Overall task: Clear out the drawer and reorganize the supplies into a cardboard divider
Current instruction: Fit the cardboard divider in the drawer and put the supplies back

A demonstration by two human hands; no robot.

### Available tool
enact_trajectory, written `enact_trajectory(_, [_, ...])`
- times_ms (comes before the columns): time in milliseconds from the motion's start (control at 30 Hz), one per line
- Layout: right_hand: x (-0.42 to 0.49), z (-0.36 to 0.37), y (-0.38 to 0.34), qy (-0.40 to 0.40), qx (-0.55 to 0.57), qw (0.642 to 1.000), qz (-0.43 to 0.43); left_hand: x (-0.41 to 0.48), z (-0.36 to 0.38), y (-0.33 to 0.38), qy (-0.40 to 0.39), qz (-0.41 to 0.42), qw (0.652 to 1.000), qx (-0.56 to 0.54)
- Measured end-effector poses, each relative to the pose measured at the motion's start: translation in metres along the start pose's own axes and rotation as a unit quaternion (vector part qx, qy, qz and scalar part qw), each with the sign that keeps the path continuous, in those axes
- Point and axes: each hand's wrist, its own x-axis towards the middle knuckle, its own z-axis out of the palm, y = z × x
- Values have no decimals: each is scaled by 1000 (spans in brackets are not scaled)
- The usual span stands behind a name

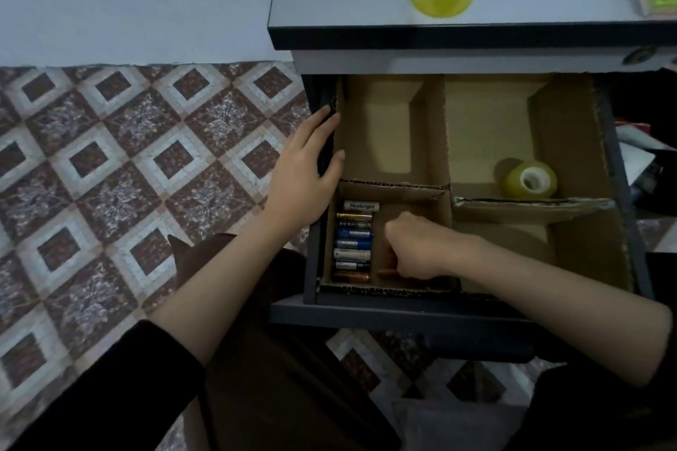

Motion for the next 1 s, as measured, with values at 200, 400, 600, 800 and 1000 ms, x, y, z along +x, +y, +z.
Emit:
enact_trajectory(200, [4,-5,-1,-32,53,998,29,-1,2,-1,4,-10,1000,-29])
enact_trajectory(400, [6,-6,-6,96,79,987,105,-3,4,-2,19,-11,999,-42])
enact_trajectory(600, [8,8,-3,186,192,960,87,-3,5,-2,23,-11,998,-56])
enact_trajectory(800, [28,15,-2,195,553,797,144,-3,5,-2,23,-14,997,-73])
enact_trajectory(1000, [20,12,-3,149,606,771,127,-3,6,-2,26,-16,996,-80])
